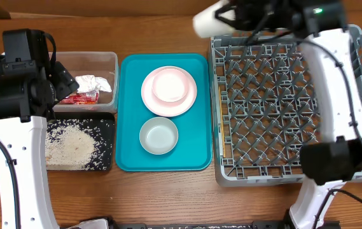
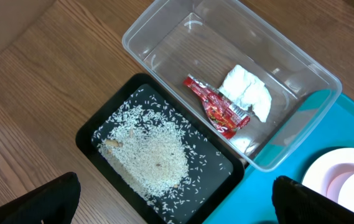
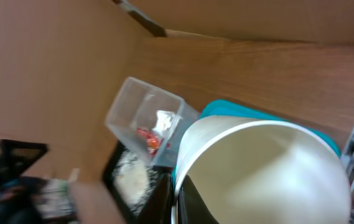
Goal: Sort waste into correct bins and load items into the dishwasher
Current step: 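Lift the cup and carry it right over the dish rack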
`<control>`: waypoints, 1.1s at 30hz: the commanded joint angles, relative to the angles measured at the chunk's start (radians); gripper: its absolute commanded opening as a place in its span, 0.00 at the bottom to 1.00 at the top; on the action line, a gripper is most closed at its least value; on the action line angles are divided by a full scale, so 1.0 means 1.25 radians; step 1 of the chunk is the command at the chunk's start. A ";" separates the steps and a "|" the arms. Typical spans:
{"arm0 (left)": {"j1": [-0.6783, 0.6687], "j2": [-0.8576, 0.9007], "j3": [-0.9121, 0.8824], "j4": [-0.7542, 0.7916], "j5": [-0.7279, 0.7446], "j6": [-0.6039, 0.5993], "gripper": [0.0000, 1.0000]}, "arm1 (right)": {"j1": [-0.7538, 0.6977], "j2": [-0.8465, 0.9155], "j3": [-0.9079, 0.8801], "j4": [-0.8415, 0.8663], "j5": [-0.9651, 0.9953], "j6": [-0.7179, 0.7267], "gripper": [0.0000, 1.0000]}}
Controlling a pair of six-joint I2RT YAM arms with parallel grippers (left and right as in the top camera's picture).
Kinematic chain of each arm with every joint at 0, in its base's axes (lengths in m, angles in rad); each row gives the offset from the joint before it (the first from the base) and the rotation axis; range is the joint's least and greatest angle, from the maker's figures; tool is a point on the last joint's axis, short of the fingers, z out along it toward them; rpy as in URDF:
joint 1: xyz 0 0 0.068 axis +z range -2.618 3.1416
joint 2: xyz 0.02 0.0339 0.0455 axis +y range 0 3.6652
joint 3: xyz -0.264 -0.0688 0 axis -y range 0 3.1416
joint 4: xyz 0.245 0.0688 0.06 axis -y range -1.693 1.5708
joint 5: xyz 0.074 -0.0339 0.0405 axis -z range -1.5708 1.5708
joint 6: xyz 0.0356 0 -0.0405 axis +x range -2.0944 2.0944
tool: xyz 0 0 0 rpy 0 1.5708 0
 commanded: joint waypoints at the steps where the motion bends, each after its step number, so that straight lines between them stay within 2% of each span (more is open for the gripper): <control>1: 0.004 -0.002 0.013 0.001 0.001 0.007 1.00 | -0.032 0.040 -0.057 -0.002 -0.251 -0.049 0.04; 4: 0.004 -0.002 0.013 0.000 0.001 0.007 1.00 | -0.051 0.060 -0.124 0.022 -0.278 -0.062 0.04; 10: 0.004 -0.002 0.013 0.000 0.001 0.007 1.00 | -0.059 0.065 -0.280 0.172 -0.292 -0.058 0.04; 16: 0.005 -0.002 0.013 0.000 0.001 0.007 1.00 | -0.075 0.066 -0.371 0.239 -0.259 -0.059 0.04; 26: -0.002 -0.002 0.013 0.001 0.001 0.007 1.00 | -0.090 0.067 -0.441 0.248 -0.182 -0.086 0.04; 33: -0.001 -0.002 0.013 0.000 0.001 0.007 1.00 | -0.125 0.067 -0.442 0.168 -0.143 -0.131 0.05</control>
